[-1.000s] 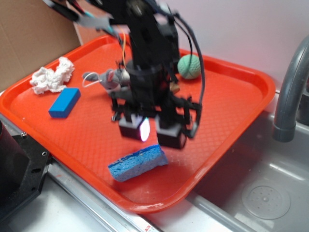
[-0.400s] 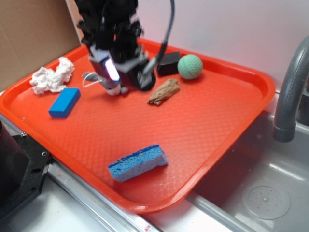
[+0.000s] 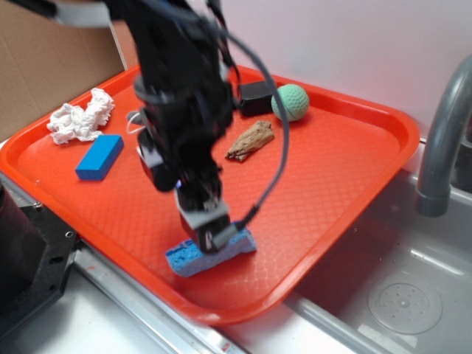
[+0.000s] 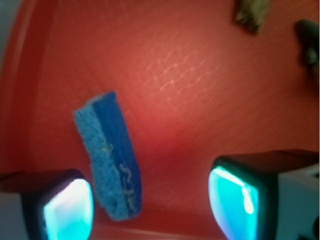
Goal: Grab the blue sponge.
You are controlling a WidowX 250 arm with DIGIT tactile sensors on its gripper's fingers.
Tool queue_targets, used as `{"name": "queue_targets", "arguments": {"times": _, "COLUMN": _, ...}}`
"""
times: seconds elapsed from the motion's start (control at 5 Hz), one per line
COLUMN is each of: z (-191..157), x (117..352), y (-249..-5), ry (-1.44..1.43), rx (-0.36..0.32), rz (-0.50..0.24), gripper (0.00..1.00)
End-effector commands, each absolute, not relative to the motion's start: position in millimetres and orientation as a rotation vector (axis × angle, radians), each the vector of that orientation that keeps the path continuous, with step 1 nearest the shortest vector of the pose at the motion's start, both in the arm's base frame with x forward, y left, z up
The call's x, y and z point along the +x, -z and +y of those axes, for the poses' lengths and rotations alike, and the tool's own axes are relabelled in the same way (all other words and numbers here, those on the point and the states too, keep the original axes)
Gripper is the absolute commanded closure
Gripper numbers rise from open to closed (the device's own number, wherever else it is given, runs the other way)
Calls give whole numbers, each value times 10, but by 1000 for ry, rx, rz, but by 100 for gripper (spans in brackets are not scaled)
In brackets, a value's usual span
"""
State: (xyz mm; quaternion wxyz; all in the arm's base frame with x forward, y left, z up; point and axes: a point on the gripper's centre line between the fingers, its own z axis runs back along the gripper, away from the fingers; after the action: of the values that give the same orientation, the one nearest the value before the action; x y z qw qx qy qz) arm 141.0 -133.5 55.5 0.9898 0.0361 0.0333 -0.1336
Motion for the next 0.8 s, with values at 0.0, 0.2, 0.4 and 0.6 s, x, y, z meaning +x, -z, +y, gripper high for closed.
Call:
{"name": "queue_targets", "arguments": {"times": 0.0, "z": -1471, "x": 1431, "y": -352, "ry": 342, "rx": 14, "rz": 90, "gripper": 0}}
{"name": "queue_targets", "arguments": {"times": 0.2, "z": -1459, "x": 1354, "y": -311, "ry": 326, "rx": 31, "rz": 92, "gripper": 100}}
{"name": "queue_targets", "arguments": {"times": 0.4, "z": -1384, "x": 1398, "y": -378, "ry": 289, "rx": 40, "rz": 95, "gripper": 100}}
{"name": "queue_targets", "arguments": {"times": 0.6, "z": -1336, "x": 1429, "y": -555, "ry": 262, "rx": 66, "rz": 57, "gripper": 100}}
